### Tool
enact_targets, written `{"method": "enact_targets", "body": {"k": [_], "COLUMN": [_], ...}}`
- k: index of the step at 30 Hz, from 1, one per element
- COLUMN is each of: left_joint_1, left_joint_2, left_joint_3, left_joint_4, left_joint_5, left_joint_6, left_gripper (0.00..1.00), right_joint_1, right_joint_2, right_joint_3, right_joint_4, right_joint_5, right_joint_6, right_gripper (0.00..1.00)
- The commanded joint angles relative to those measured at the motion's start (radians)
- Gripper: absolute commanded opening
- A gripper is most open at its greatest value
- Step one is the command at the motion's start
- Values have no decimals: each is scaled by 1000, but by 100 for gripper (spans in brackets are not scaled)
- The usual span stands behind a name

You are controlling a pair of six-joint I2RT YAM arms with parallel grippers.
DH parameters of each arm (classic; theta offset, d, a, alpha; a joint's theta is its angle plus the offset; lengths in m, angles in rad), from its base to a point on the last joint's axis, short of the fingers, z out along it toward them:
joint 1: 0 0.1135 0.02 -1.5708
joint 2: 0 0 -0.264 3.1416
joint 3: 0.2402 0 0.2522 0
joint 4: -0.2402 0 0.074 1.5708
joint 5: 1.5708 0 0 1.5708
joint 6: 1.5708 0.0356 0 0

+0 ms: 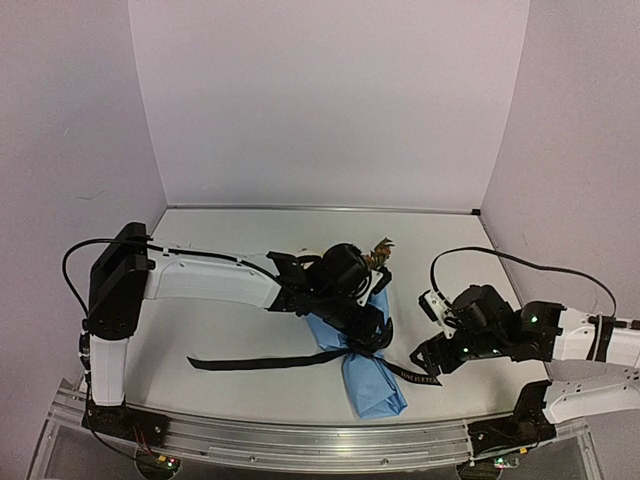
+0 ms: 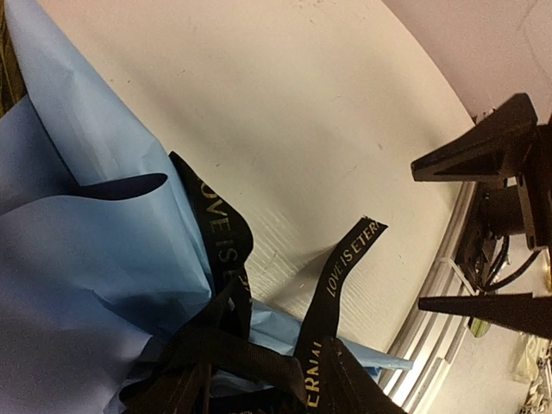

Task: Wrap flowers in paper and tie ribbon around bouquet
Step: Cross the half-tied ribbon over the folded bouquet.

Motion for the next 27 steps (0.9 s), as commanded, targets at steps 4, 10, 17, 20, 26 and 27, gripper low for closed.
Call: {"method": "enact_targets", "body": {"k": [4,10,17,20,26,27], "left_joint_1": [-3,-2,17,23,34,36], "left_joint_2": [32,-27,-121,-133,-142,-142], "left_joint_3": [72,29,-79,-97,-118,-120], "left_joint_4": [-38,-9,68,82,105,108], "left_joint_5": [-64,-107,-87,-76,-53,-46], "left_joint_6": [-86,-99,-110,-107,-107,-107], "left_gripper": [30,2,0,0,0,0], "right_joint_1": [0,1,8,17,48,51], "right_joint_2": [28,113,237,282,348,355], "right_joint_3": [-67,-32,33,69,121,129], "right_joint_4": [197,285,358,368,370,370], "right_joint_5": [-48,-139,-232,-242,-239,-240], "right_joint_6": [-113,-164,-230,-238,-267,-268], "right_gripper": [77,76,69,68,67,67]}}
